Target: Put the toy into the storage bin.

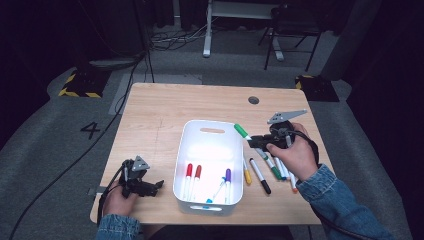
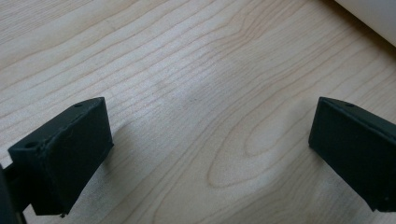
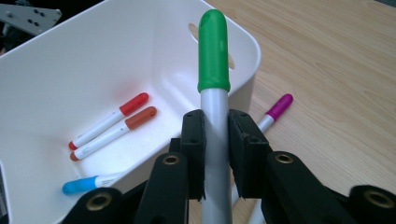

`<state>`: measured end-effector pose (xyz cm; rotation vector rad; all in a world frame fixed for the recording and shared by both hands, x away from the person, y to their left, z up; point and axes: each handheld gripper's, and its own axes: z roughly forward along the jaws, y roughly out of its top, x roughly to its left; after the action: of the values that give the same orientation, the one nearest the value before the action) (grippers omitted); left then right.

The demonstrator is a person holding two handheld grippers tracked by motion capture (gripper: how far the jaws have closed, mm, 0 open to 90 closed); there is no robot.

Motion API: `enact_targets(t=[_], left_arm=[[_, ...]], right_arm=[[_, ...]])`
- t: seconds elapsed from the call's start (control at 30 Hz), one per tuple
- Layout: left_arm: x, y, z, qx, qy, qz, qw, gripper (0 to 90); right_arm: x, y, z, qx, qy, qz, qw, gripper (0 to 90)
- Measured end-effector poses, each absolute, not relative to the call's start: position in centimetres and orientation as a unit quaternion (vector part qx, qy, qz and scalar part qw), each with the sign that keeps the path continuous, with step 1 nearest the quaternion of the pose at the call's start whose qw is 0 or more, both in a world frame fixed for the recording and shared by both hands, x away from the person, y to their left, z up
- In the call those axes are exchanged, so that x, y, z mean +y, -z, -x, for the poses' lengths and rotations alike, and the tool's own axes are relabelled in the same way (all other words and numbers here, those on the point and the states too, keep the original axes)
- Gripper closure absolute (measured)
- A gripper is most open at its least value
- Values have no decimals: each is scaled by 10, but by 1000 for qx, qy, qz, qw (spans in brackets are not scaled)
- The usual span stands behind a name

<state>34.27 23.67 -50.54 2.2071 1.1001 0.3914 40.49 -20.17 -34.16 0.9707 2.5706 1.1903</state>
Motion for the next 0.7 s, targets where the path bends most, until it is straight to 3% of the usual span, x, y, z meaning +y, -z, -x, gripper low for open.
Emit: enact_targets(t=[0.7], left_arm=[[237,505,-343,418,-149,-838,317,0]], right_arm=[[-146,325,-379,876,-407,-255,44,772]])
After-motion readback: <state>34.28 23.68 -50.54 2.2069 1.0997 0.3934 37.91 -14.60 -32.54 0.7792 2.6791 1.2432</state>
